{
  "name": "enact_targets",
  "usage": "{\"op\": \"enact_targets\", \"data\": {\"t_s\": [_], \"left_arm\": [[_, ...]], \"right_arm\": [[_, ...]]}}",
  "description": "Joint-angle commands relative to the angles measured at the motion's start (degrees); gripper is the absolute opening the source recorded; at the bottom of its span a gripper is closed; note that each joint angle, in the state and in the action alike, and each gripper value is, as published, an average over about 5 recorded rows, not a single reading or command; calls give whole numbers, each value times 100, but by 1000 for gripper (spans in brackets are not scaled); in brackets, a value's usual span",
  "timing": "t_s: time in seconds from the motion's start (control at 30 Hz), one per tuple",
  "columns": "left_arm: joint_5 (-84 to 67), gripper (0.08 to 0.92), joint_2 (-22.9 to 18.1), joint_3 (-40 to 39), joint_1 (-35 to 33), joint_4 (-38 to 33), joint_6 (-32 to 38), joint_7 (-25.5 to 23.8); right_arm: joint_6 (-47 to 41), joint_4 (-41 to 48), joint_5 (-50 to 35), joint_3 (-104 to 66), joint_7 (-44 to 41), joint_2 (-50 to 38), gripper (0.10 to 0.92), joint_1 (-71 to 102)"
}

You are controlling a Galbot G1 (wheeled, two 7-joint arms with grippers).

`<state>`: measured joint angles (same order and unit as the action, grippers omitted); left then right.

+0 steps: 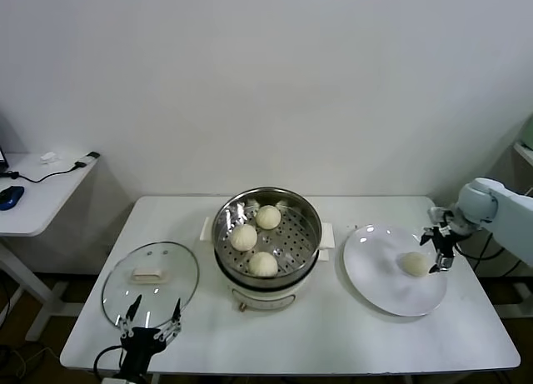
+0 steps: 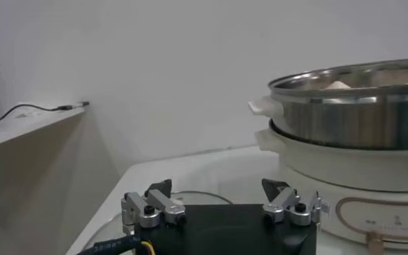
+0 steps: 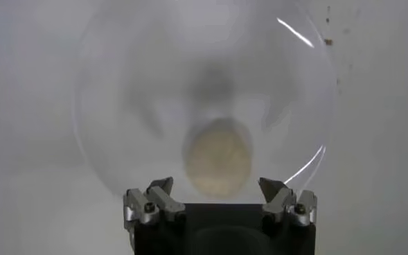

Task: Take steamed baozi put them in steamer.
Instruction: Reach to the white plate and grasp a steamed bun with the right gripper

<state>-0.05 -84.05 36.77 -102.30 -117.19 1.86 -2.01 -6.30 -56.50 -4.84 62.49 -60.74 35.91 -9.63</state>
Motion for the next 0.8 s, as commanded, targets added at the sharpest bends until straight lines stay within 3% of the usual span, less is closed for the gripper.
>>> {"op": "enact_targets", "data": {"t_s": [0.03,0.3,0.57,0.8], "left_arm": [[25,823,2,-1,-12,34,12,2],[57,823,-4,-7,-3,22,13,4],[74,823,-7,-14,-6,28,14,7],[86,823,-10,-13,-21,28,18,12]], "right_arm": [[-99,429,247,-500,136,350,823,569],[-96,462,374,-465,116,421,807,522],[-105,428,455,-487,157,417,617,545],[-245,-156,125,-259,133,150,537,1]]}}
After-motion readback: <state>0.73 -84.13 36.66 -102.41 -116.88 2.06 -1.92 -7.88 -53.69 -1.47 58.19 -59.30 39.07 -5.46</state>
